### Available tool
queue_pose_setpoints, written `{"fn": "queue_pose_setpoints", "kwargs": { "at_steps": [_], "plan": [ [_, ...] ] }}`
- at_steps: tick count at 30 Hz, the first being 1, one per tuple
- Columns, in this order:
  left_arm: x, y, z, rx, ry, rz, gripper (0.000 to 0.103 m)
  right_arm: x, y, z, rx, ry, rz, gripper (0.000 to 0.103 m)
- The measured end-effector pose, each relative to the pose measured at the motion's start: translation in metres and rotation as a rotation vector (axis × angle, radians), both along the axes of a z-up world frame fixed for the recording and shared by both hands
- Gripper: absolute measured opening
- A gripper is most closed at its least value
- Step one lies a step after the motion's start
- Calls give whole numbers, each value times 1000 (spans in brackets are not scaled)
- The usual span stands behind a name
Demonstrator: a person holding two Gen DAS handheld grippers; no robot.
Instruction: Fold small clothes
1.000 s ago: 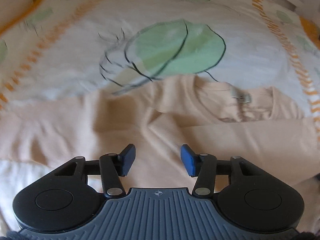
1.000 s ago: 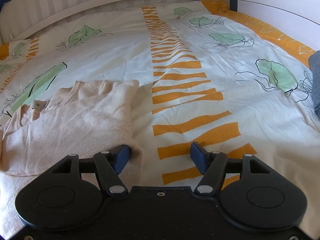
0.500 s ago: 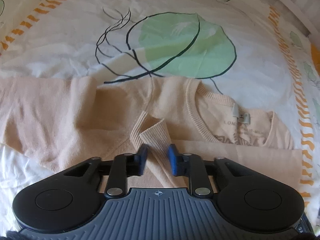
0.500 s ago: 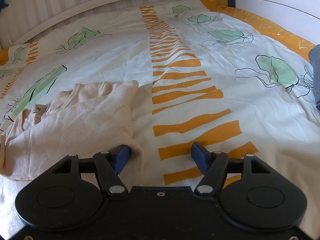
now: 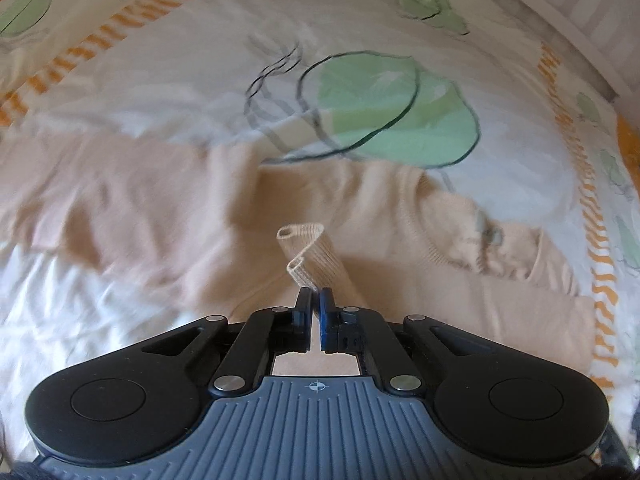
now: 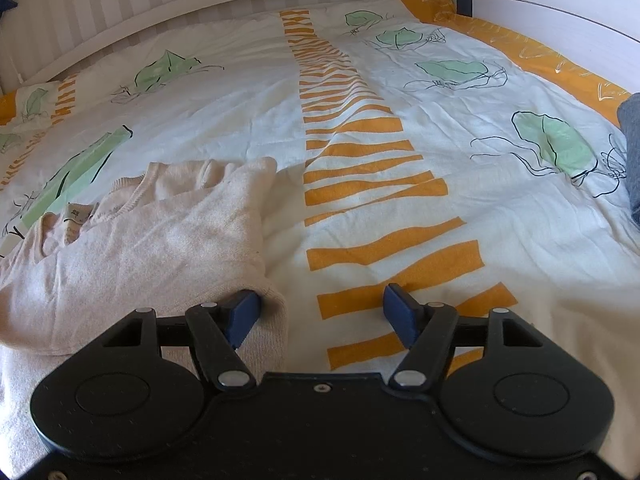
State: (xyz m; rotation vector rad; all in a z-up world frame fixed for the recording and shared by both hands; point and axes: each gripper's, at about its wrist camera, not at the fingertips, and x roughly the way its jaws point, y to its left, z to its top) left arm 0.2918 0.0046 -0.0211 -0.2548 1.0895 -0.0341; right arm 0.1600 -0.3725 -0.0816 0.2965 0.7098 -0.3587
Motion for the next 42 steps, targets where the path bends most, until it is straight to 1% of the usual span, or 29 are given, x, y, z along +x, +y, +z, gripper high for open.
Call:
{"fn": "queue_pose_setpoints", "kwargs": {
  "at_steps": [2,5,6,8,10,12,16,18,19,20,22,24,25,27,29,31,32,33,34,35,36,38,39,40,42],
  "plan": [
    [-7,5,-8,28,26,-2,4,0,0,0,-3,2,0,70],
    [-16,8,-22,131,59,6,5,0,1,0,-7,3,0,71],
    [-18,10,-27,154,71,8,5,-1,1,0,-11,4,0,72],
    [-23,14,-36,173,87,14,5,-2,2,-1,-19,7,-4,73],
    [-30,17,-38,174,61,0,5,-3,1,-1,-18,9,-10,73],
    [-35,16,-36,197,42,-27,5,-4,-1,-2,-9,8,-13,73],
    [-42,12,-34,239,16,-82,9,-9,0,-1,-30,27,-22,74],
    [-47,10,-35,238,2,-101,16,-17,-2,1,-38,41,-49,76],
    [-49,12,-35,222,-5,-113,24,-21,-4,3,-35,50,-63,76],
    [-52,12,-36,206,-10,-122,28,-26,-6,5,-33,53,-84,76],
    [-56,11,-38,192,-26,-134,32,-38,-9,11,-22,26,-123,79],
    [-61,9,-40,199,-45,-149,34,-42,-9,20,-1,-20,-134,79],
    [-62,7,-41,207,-52,-160,37,-39,-8,25,1,-36,-129,79],
    [-63,1,-43,221,-64,-185,42,-26,-3,32,-23,-38,-105,79],
    [-66,-4,-43,249,-79,-204,44,-12,5,36,-55,-35,-73,79],
    [-70,-9,-45,278,-99,-204,46,3,12,32,-77,-5,-42,79],
    [-72,-10,-46,294,-108,-199,55,10,15,28,-85,19,-31,79],
    [-74,-13,-47,334,-109,-172,66,15,18,22,-91,48,-22,79],
    [-74,-13,-49,375,-100,-127,87,18,19,17,-95,67,-21,79],
    [-74,-12,-51,404,-88,-80,95,18,20,10,-99,92,-27,79],
    [-74,-9,-53,391,-86,-62,95,17,20,4,-96,108,-33,82],
    [-76,3,-56,311,-84,-24,95,8,20,0,-82,95,-62,88],
    [-75,9,-57,274,-77,-11,95,6,19,1,-78,101,-70,88],
    [-74,13,-57,254,-75,-10,95,4,20,4,-78,104,-71,88],
    [-73,18,-55,236,-69,-27,94,0,25,13,-97,97,-77,88]
  ]
}}
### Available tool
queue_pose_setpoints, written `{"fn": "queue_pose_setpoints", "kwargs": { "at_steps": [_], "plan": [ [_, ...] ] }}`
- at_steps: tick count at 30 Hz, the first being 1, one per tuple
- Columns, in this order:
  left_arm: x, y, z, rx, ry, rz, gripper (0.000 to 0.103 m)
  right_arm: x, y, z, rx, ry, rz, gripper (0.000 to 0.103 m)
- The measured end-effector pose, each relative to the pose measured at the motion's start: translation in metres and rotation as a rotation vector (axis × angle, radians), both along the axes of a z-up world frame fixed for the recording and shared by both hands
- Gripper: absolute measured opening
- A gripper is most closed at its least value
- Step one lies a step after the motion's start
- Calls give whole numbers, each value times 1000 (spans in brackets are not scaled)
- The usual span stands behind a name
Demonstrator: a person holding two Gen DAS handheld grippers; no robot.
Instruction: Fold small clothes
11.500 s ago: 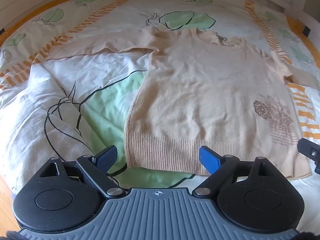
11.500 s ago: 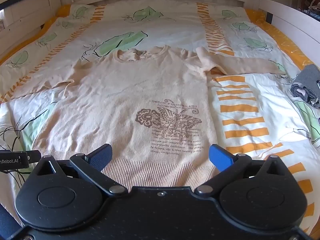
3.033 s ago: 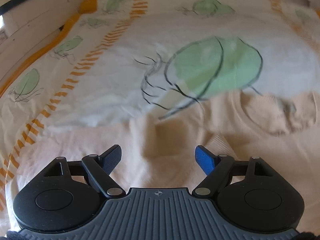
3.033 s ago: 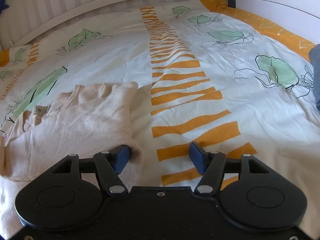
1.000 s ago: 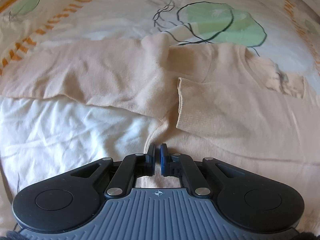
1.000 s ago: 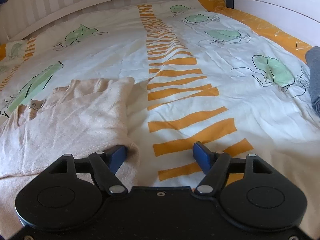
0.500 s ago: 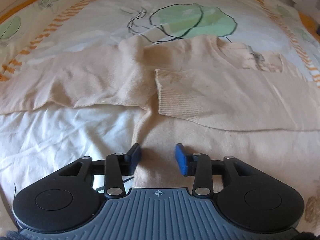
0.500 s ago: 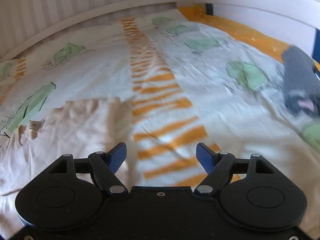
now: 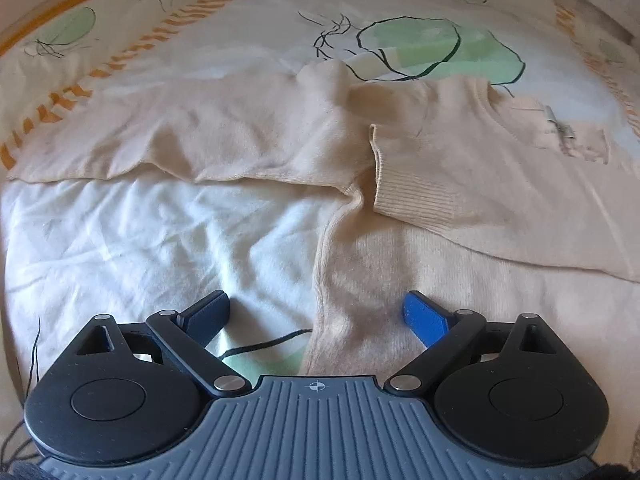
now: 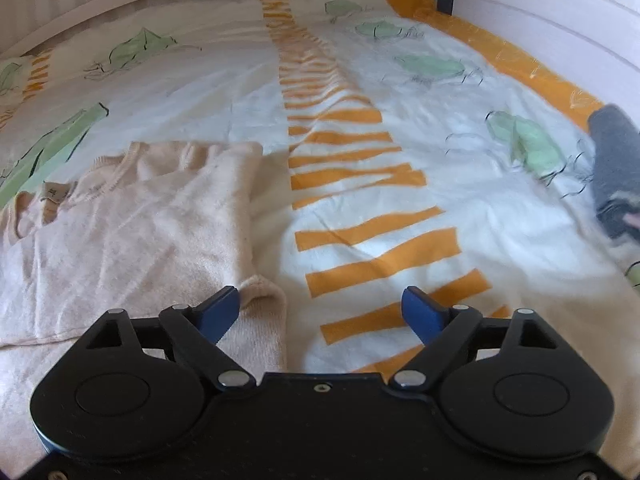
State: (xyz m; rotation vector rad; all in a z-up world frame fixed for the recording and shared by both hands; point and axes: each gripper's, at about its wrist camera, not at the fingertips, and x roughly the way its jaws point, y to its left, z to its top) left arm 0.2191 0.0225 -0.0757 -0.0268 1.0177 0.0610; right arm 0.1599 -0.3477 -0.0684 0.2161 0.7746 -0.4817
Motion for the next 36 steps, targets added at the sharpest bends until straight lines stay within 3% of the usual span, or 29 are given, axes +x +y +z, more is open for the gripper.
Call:
{"fn": "queue_pose_setpoints", "kwargs": {
  "at_steps": [3,6,11,17,25,31,33,35,36],
  "plan": [
    [-1,9,8,-5,1,-43,89,-8,15,18,-22,-43,30,89],
    [-10,25,18,-4,-36,-7,89,-16,43,31,-29,-82,110,91],
    [-5,84,39,-28,-83,105,89,-21,101,27,-33,-75,264,93],
    [22,176,53,-47,-96,301,89,-18,157,-2,0,-21,382,93],
    [55,278,30,-125,-18,494,86,-19,182,-22,-22,-31,369,102],
    [75,298,16,-112,-13,517,83,-28,181,-30,-22,-102,357,103],
    [83,297,16,-79,-25,520,76,-27,181,-29,-23,-101,356,103],
    [88,298,19,-60,-54,532,34,-27,181,-29,-23,-99,355,103],
    [89,298,22,-61,-67,532,26,-27,181,-29,-23,-100,355,103]
  ]
}}
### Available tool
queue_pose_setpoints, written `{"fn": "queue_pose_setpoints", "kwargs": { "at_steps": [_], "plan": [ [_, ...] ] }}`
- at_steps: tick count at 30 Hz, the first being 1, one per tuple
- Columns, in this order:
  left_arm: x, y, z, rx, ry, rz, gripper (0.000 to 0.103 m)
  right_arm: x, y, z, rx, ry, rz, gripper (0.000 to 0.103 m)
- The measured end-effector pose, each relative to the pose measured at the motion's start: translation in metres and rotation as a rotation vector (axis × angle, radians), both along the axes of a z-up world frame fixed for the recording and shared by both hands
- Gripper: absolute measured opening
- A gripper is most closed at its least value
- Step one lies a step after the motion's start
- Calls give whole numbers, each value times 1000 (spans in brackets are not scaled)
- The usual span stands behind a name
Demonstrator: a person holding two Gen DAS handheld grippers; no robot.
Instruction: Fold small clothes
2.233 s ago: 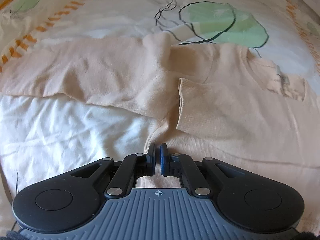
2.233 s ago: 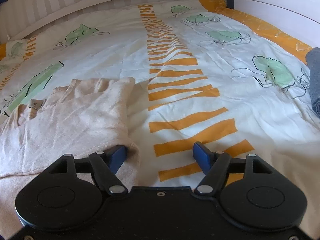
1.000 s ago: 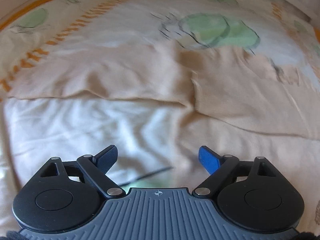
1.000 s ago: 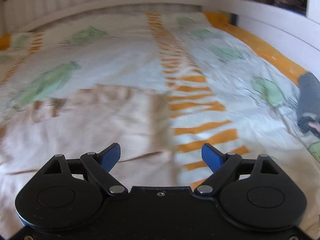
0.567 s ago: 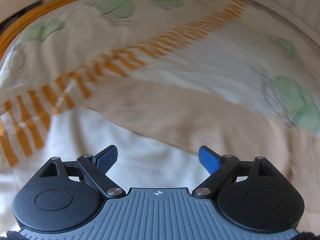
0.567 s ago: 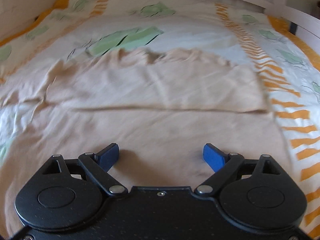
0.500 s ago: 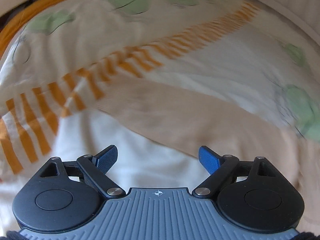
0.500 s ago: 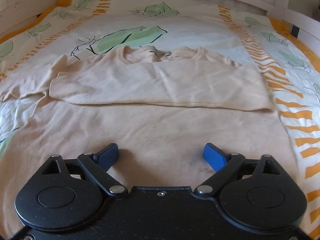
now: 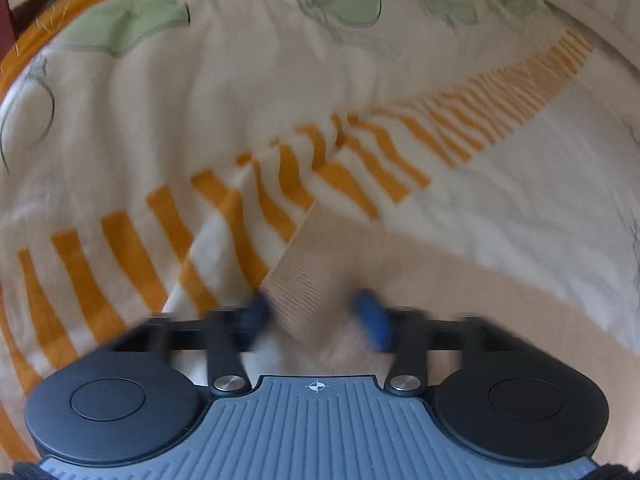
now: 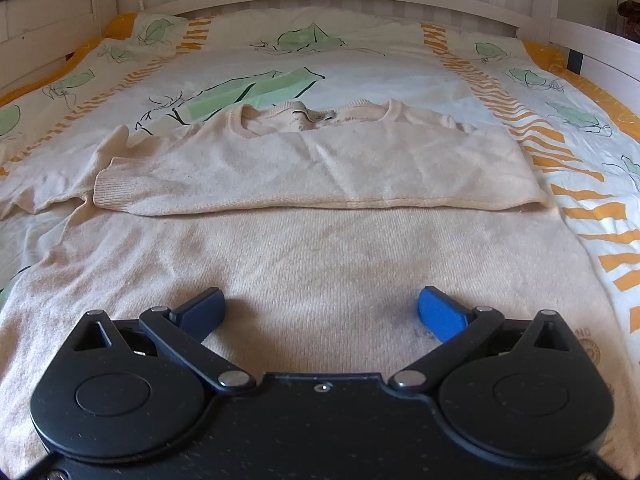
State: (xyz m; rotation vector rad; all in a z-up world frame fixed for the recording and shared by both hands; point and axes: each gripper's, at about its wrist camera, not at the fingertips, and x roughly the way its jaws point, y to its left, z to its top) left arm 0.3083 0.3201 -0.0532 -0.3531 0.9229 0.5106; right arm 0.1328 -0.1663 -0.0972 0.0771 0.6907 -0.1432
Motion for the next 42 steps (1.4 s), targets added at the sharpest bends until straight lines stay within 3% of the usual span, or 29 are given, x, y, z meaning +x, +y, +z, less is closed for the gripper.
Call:
{"fn": "queue_pose_setpoints", "kwargs": {
  "at_steps": [1,2,5,10,18,21,26,30,32,36,40,42],
  "plan": [
    [1,1,4,-14,-10,-4,10,0,0,0,1,-1,0,103],
    [4,2,7,-33,-17,-7,8,0,0,0,2,-1,0,103],
    [4,-3,27,-60,-52,-14,8,0,-1,0,10,-1,1,103],
    [-6,-52,88,-19,-146,-127,8,-1,-4,1,27,-6,4,103],
    [-24,-199,193,13,-346,-431,8,-4,-14,6,39,13,47,102],
    [-32,-262,213,-15,-399,-548,8,-9,-26,13,36,17,45,101],
    [-38,-369,203,-42,-392,-714,8,-21,-60,26,87,2,-20,101],
    [-37,-443,163,-34,-313,-829,10,-30,-89,33,133,-7,-89,101],
    [-40,-475,141,23,-261,-895,19,-33,-101,35,155,-3,-115,101],
    [-58,-494,117,88,-228,-976,23,-34,-114,38,180,3,-135,98],
    [-85,-462,105,109,-230,-990,28,-29,-119,43,163,-2,-118,96],
    [-88,-449,99,147,-229,-965,32,-22,-122,46,167,-8,-97,90]
  ]
}}
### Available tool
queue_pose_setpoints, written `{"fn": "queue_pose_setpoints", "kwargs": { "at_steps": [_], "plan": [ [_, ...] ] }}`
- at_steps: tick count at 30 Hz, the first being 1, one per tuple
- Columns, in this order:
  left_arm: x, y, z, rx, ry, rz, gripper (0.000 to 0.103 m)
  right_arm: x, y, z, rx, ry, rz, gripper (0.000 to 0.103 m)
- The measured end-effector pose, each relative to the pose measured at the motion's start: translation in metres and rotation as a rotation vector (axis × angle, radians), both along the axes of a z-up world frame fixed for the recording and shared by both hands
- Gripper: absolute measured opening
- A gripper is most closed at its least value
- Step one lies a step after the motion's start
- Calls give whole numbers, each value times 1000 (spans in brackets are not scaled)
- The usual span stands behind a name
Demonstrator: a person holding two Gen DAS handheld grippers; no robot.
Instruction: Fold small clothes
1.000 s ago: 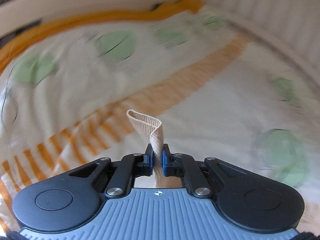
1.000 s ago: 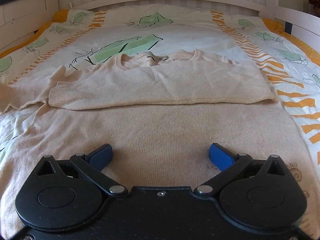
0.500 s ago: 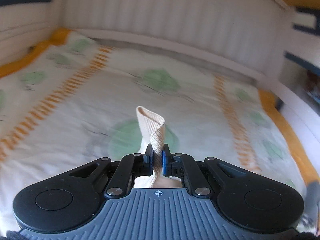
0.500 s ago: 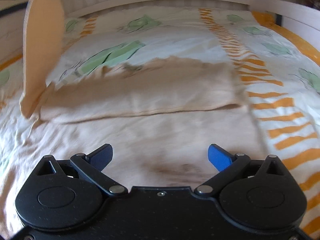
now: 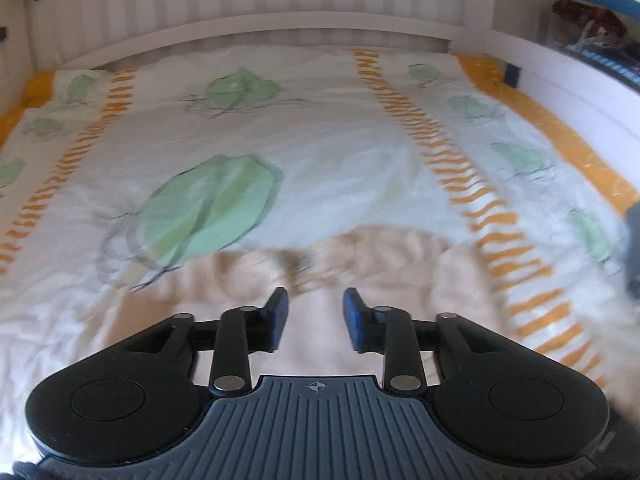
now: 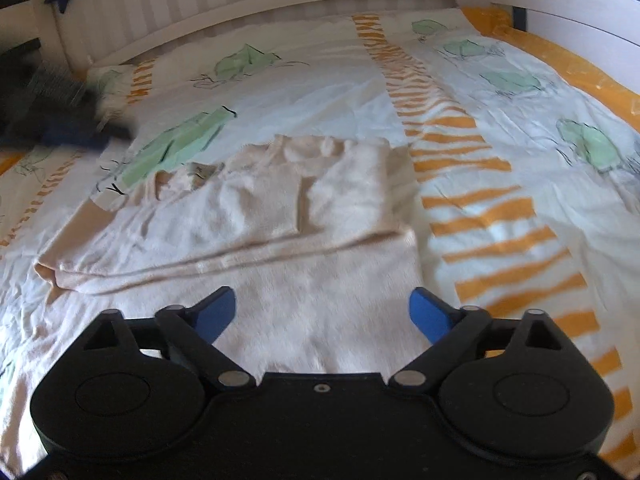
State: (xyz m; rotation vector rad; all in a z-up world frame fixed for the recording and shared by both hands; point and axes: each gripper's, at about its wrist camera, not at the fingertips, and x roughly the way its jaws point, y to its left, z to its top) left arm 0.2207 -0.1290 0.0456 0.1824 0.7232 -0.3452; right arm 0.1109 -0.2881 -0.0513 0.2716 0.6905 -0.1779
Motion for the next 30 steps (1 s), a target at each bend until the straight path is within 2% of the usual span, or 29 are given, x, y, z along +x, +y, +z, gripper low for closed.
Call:
{"fn": "queue_pose_setpoints", "kwargs": {
  "at_steps": [3,8,10,13,16,17,18,19,20,23,27,30],
  "plan": [
    [-5,41,-16,65,11,86,32,15,-3,5,41,-28,36,86],
    [5,110,-59,122,116,269,32,53,-4,4,130,-54,82,77],
    [10,130,-66,120,139,328,32,68,-4,0,125,-35,84,75],
    [16,154,-74,84,176,393,32,89,-8,-12,143,15,92,67],
    [19,168,-79,39,198,417,32,100,-13,-24,214,54,108,57],
    [21,170,-81,34,203,419,32,99,-15,-26,225,58,102,49],
    [22,171,-81,31,204,420,32,99,-16,-25,223,64,92,32],
    [19,173,-84,27,202,418,32,101,-16,-23,220,75,90,20],
    [18,174,-85,21,197,416,32,102,-16,-21,236,82,99,16],
    [18,175,-91,7,191,412,33,106,-13,-2,266,60,125,16],
    [21,174,-93,-7,178,400,33,104,-11,40,235,-33,160,15],
    [23,167,-93,16,150,373,34,99,-21,62,198,-85,128,15]
  ]
}}
